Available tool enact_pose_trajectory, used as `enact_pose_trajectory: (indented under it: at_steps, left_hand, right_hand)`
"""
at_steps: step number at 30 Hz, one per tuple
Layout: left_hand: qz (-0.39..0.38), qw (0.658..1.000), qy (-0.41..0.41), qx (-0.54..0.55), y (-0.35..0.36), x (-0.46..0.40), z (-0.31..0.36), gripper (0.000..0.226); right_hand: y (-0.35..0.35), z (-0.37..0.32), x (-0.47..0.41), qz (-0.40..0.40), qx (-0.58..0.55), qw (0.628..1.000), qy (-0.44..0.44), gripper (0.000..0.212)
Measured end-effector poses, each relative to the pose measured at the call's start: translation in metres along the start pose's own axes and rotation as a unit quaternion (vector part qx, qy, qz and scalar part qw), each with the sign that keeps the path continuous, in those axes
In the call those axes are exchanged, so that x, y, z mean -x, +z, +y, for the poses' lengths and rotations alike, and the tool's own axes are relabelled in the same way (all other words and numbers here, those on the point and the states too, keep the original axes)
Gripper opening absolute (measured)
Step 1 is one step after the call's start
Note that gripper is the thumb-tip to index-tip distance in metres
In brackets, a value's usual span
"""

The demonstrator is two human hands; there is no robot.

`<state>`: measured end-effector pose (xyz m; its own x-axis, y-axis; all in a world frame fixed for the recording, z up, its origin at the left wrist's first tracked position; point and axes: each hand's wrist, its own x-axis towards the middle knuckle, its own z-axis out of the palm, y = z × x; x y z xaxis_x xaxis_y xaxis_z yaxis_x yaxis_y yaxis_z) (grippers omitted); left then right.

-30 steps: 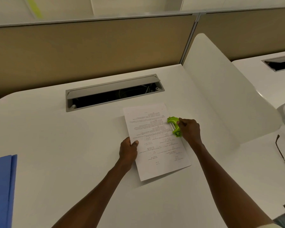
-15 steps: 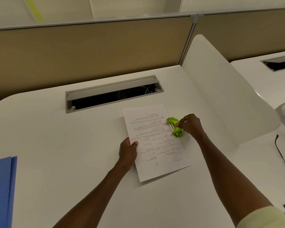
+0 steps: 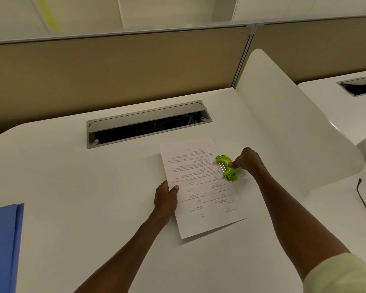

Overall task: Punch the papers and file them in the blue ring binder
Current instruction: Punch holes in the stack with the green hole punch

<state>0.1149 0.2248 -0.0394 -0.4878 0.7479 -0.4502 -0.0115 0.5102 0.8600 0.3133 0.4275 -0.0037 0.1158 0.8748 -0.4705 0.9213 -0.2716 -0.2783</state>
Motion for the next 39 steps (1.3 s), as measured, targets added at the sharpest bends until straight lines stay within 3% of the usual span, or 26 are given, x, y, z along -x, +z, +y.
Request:
enact_pose_trajectory:
  at_steps: [21, 39]
  left_hand:
    - [-0.023, 1.0, 0.003, 0.001, -0.005, -0.001, 0.002, 0.026]
    - [-0.015, 1.0, -0.01, -0.005, -0.018, 0.009, -0.005, 0.026]
  right_hand:
    - [0.018, -0.007, 0.003, 0.063, -0.003, 0.996, -0.062, 0.024]
    - [0.026, -0.003, -0.003, 0.099, -0.006, 0.992, -0.076, 0.021]
